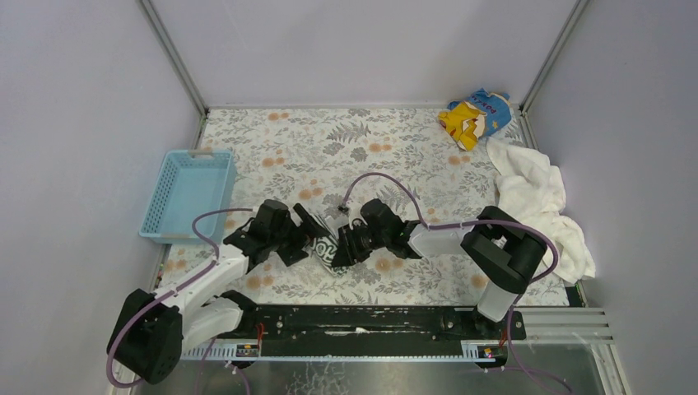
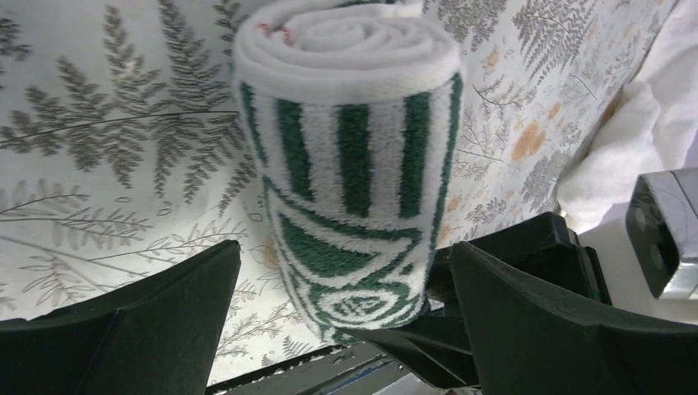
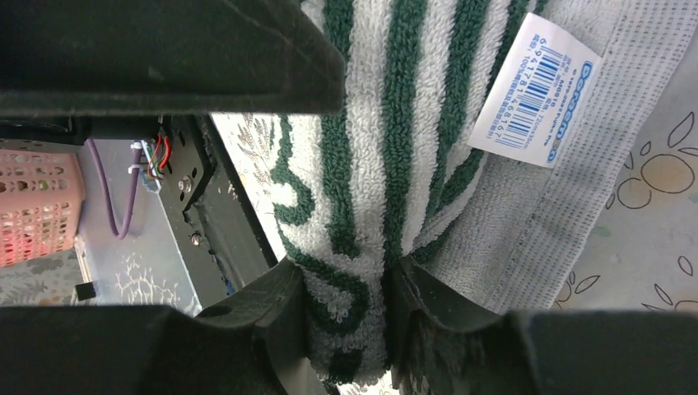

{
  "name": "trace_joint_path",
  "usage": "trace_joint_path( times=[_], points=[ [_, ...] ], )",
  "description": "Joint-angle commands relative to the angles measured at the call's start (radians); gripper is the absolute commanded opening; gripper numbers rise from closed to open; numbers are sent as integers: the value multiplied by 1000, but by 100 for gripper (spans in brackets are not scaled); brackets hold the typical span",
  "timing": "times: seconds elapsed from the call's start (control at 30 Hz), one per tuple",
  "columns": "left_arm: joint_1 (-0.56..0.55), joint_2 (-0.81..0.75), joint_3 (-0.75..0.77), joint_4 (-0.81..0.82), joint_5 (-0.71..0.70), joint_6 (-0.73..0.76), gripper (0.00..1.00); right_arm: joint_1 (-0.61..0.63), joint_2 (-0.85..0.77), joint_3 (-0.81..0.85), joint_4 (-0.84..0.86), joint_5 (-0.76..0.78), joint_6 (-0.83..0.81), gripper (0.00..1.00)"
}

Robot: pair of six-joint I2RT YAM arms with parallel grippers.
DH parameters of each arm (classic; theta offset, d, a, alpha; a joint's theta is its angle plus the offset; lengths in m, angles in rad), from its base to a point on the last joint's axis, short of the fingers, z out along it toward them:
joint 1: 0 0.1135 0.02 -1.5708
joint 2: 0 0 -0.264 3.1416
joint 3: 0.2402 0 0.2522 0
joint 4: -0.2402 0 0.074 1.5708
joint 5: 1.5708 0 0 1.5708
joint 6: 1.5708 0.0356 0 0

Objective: Roll the towels
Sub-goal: Roll the towel at the center of the board.

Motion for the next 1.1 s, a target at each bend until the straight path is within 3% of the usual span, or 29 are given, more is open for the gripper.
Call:
trace_joint_path(
  times=[0.0, 0.43, 0.93, 1.07],
  points=[
    [-27, 28, -1, 115, 20, -39, 99, -3, 53, -38, -80, -44, 45, 26],
    [-73, 173, 10, 196, 11, -65, 90, -46, 87, -78, 4, -99, 127, 26],
    [-85, 193, 22, 216, 4, -53, 88, -142, 242, -203, 408, -301, 409, 26],
    [-85, 211, 17, 228, 1, -49, 88, -156, 260, -210, 436, -312, 441, 26]
  ],
)
